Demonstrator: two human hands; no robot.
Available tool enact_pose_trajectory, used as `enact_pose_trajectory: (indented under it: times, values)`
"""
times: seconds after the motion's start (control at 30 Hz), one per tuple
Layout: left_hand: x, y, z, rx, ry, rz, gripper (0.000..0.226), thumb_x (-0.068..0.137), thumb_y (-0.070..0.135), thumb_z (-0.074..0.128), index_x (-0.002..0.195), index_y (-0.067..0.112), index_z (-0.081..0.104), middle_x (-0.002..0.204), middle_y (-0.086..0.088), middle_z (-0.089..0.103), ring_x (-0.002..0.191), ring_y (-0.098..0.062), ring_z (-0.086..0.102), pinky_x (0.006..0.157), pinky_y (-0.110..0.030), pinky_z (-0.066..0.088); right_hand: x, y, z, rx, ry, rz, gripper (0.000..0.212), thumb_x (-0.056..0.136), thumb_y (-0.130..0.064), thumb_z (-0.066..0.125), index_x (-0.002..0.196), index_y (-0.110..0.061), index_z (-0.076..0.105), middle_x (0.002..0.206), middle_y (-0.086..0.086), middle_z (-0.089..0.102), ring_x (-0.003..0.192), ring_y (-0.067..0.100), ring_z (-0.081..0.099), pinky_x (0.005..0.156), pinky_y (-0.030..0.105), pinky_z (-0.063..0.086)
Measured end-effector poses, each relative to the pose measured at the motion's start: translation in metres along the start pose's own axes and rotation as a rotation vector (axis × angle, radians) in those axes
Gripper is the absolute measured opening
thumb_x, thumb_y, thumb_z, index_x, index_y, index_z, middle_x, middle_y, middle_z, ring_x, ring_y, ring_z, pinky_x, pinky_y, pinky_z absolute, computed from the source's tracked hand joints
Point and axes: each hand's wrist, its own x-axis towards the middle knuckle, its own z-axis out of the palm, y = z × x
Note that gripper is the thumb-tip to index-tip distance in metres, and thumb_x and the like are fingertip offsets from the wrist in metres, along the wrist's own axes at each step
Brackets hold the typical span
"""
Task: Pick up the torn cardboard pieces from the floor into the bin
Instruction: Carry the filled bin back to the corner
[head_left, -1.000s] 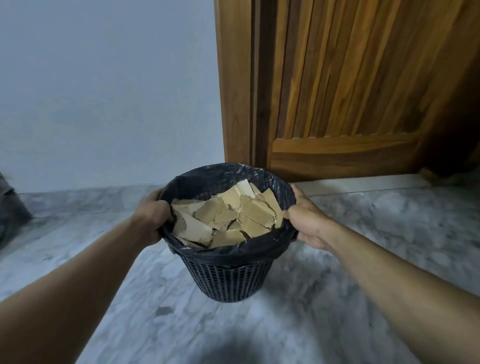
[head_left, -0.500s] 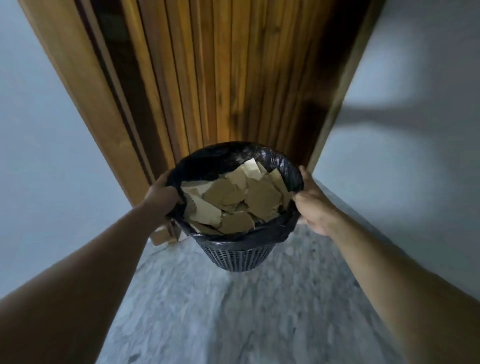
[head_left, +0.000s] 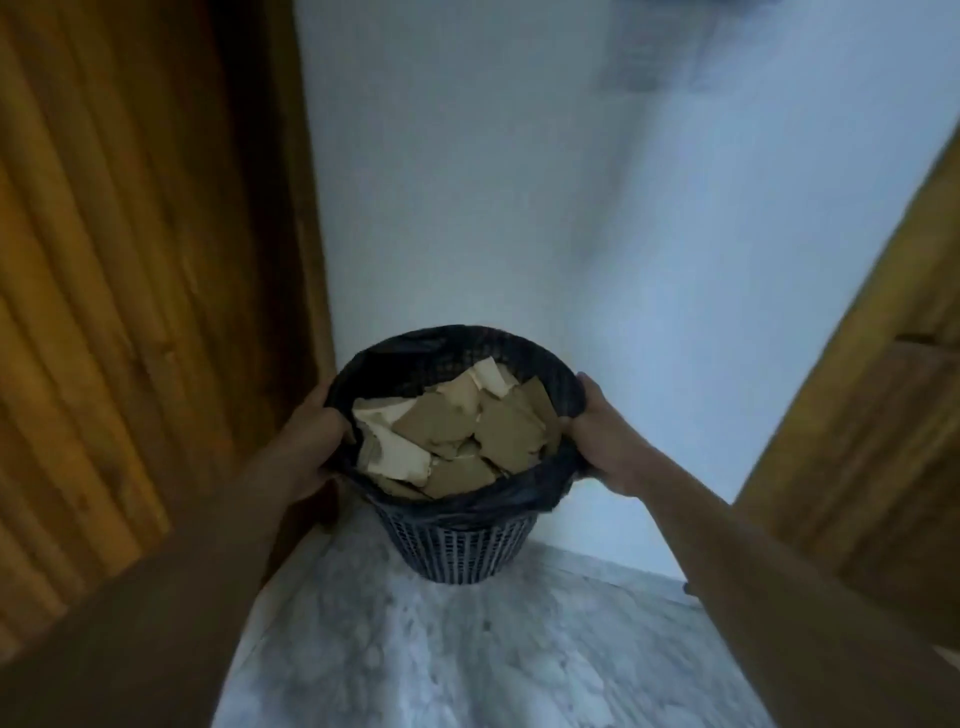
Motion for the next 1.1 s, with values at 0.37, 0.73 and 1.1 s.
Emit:
enact_pose_trajectory:
  times: [0.37, 0.73, 1.1]
  values:
    - [-0.039, 0.101, 0.297, 0.121, -0.635, 0.084, 0.061, 0.086, -0.016, 0.026, 0.117, 0.024, 0.06, 0.1, -0.012, 0.071, 0.083, -0.028, 0.066, 0.051, -0.029, 0.054, -0.162, -0.011, -0.237, -0.006, 0.637, 0.084, 0.046, 0.1, -0.004, 0.043, 0.137, -0.031, 0.042, 0.121, 0.015, 0.062, 0.101, 0.039, 0.066, 0.072, 0.055, 0.062]
    - [-0.186, 0.096, 0.627, 0.204, -1.106, 0.06, 0.039, 0.11, 0.02, 0.022, 0.108, 0.035, 0.058, 0.112, -0.013, 0.068, 0.102, -0.042, 0.066, 0.079, -0.071, 0.053, -0.362, 0.042, -0.452, 0.126, 1.178, 0.126, 0.044, 0.1, 0.006, 0.042, 0.125, -0.031, 0.044, 0.112, 0.011, 0.06, 0.099, 0.031, 0.061, 0.079, 0.045, 0.057]
    - [-0.316, 0.056, 0.95, 0.223, -1.559, 0.077, 0.039, 0.109, 0.018, 0.03, 0.126, 0.038, 0.058, 0.114, -0.006, 0.072, 0.101, -0.033, 0.07, 0.083, -0.05, 0.059, -0.497, 0.117, -0.634, 0.171, 1.633, 0.261, 0.05, 0.104, -0.015, 0.047, 0.149, -0.034, 0.036, 0.129, 0.018, 0.06, 0.092, 0.043, 0.071, 0.07, 0.062, 0.06]
